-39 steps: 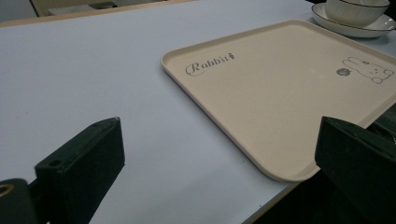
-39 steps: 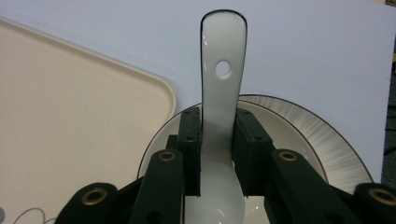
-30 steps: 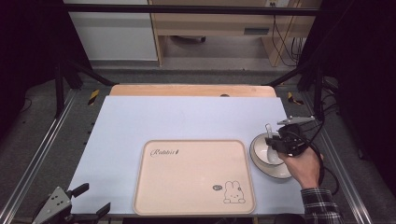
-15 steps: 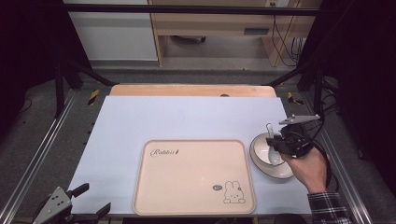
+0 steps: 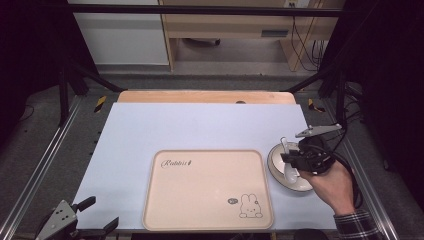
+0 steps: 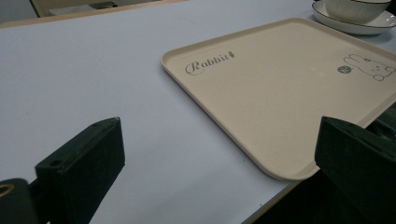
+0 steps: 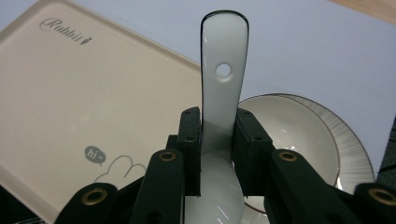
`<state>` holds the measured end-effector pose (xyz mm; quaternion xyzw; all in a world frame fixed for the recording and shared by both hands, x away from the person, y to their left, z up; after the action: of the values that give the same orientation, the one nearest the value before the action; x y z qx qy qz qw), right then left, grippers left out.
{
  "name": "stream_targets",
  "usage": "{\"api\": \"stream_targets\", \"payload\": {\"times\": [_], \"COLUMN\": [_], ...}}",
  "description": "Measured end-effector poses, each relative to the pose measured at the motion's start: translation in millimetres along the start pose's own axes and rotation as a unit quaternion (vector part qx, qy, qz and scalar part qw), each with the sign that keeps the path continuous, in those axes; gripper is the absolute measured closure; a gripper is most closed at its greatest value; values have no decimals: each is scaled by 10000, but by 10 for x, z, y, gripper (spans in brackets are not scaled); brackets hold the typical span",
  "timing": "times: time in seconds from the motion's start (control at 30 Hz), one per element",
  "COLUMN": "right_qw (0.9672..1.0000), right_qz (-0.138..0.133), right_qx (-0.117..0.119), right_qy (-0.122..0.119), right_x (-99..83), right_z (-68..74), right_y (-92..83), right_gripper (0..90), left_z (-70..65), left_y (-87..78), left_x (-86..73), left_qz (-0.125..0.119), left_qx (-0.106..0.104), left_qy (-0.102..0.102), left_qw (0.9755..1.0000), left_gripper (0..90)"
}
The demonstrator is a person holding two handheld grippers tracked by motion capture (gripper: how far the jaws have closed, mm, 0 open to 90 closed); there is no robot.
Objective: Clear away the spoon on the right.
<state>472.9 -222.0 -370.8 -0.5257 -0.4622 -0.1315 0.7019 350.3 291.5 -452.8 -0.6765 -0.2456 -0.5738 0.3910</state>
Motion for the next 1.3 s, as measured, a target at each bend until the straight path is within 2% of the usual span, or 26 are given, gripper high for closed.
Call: {"api": "stream_targets", "payload": {"times": [0.17, 0.27, 0.3, 0.37, 0.6, 0.67, 0.7, 0.8, 0.83, 1.13, 1.3], "right_qw": [9995, 9991, 9991, 9987, 9960, 9955, 9952, 9935, 9925, 9876, 9861], "right_qz": [192, 232, 275, 316, 614, 641, 710, 796, 893, 1223, 1314], "right_qx": [251, 325, 330, 383, 615, 656, 661, 755, 783, 904, 939], "right_qy": [-59, -117, -67, -146, -200, -244, -163, -308, -284, -377, -379], "right_x": [-39, -54, -60, -79, -176, -194, -209, -266, -302, -471, -543], "right_z": [195, 244, 277, 317, 513, 533, 569, 613, 649, 747, 771], "right_y": [26, 49, 61, 92, 219, 236, 249, 313, 353, 540, 629], "right_gripper": [743, 743, 743, 743, 743, 743, 743, 743, 743, 743, 743], "left_z": [-1, -1, -1, -1, -2, -3, -3, -3, -4, -6, -6], "left_y": [0, 0, -1, 0, 0, 0, 0, 0, 0, 0, 0], "left_x": [0, 0, 0, 0, 0, -1, -1, -1, -1, -1, -1], "left_qz": [5, 5, 5, 2, 7, 9, 10, 9, 10, 16, 14], "left_qx": [-3, -4, -6, -4, -8, -8, -8, -8, -11, -12, -16], "left_qy": [5, 6, 8, 6, 22, 21, 23, 23, 26, 41, 40], "left_qw": [10000, 10000, 10000, 10000, 10000, 10000, 10000, 10000, 10000, 10000, 10000], "left_gripper": [12, 12, 12, 12, 12, 12, 12, 12, 12, 13, 13]}}
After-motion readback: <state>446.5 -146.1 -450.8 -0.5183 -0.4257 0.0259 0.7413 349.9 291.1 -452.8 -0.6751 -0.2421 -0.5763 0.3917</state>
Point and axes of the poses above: each handheld gripper's, and its own axes: y roughly forward along the jaws, x roughly out of its top, z roughly to its left, the point moved 7 cm from there along y, roughly forward along the jaws, and after that the axes turned 12 degrees about -z, right-handed, at the moved point
